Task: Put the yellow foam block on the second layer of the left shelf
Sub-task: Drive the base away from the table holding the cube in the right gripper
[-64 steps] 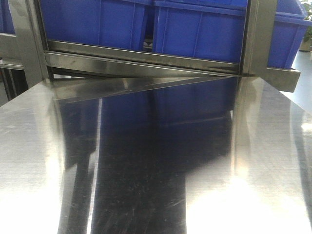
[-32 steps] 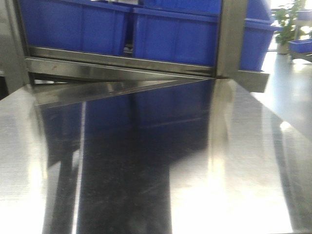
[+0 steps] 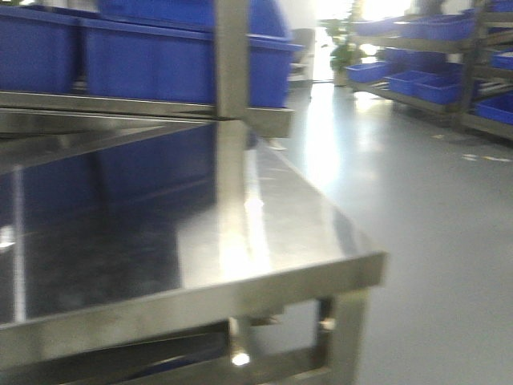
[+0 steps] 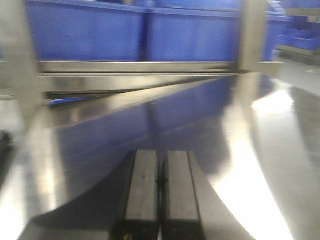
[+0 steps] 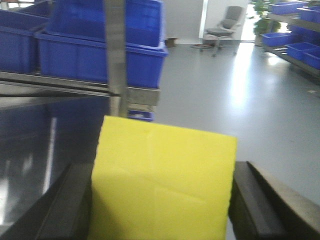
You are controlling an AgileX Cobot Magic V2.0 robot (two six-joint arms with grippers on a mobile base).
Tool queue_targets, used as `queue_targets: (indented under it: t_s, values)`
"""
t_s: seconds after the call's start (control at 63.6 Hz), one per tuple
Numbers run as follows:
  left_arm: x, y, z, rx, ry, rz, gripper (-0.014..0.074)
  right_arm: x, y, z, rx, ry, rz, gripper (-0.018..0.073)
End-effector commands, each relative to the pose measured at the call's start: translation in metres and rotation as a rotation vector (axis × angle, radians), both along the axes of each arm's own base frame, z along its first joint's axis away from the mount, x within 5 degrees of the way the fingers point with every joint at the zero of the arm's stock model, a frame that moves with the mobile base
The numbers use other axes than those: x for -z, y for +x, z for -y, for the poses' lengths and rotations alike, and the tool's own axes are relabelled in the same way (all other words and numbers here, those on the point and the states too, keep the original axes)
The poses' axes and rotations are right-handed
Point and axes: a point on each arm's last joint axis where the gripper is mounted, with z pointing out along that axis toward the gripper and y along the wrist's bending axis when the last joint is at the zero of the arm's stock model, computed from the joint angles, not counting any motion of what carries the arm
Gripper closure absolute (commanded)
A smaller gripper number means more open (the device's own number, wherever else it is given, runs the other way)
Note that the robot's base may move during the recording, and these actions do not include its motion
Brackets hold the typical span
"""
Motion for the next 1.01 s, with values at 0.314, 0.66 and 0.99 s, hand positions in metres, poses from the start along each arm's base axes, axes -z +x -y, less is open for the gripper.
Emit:
queue_targets:
  t_s: [0.314,0.66,0.99]
  values:
    - [0.0005,0.0005,0.0023,0.027,-0.008,0.068,0.0460,-0.0157,-0.0008,0.0000,0.003,0.008,0.097,0.0208]
    - [0.0005,0.0005,0.0023,0.027,-0.008,0.068,0.0460,-0.0157,-0.0008,0.0000,0.003,0.008,0.097,0.0208]
    - [0.0005,0.0005,0.0023,0.027,-0.008,0.068,0.0460,-0.0157,-0.0008,0.0000,0.003,0.008,0.097,0.0208]
